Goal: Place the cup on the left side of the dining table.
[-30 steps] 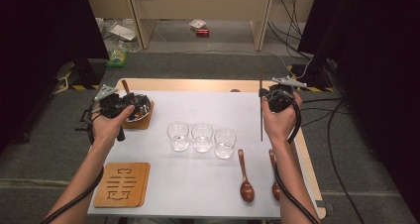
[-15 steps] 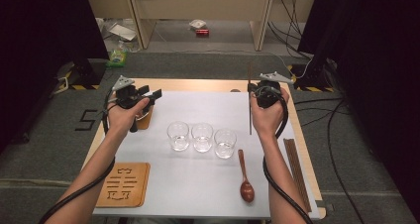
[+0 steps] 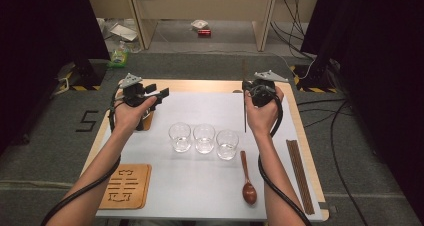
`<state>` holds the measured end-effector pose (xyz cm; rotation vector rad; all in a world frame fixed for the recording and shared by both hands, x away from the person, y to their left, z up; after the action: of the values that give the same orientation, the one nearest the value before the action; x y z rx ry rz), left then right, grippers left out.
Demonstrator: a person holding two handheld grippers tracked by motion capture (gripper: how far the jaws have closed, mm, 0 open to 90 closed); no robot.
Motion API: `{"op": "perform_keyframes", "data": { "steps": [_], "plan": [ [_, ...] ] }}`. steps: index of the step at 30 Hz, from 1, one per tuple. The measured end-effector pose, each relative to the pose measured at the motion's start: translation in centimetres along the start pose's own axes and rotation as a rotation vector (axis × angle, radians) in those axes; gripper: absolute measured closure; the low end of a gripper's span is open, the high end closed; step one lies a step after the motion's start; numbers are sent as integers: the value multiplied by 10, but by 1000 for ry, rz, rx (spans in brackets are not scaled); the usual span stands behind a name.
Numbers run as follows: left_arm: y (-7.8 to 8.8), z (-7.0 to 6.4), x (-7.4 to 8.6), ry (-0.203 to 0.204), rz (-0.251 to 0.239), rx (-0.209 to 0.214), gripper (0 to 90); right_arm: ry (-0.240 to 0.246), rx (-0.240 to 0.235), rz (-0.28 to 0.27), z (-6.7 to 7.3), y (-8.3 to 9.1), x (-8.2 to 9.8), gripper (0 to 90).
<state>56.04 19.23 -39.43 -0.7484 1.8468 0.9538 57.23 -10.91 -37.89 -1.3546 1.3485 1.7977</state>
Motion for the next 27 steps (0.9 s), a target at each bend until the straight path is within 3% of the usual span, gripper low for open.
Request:
{"op": "perform_keyframes", "data": {
  "steps": [27],
  "plan": [
    [-9,-20,-16,-24,-17,31,371,34,-89,-38,54,-23,-16,852]
  ]
}}
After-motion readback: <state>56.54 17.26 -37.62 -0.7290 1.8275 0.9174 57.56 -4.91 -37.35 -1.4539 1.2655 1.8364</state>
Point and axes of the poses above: each handheld gripper's, and its own axes: y roughly backward along the jaws, x roughly out of its underside, z roughly to its left, the point moved 9 cm from there along -y, roughly forward along the jaws, and after that the axes turned 6 degrees about y, right-handed, at the moved point
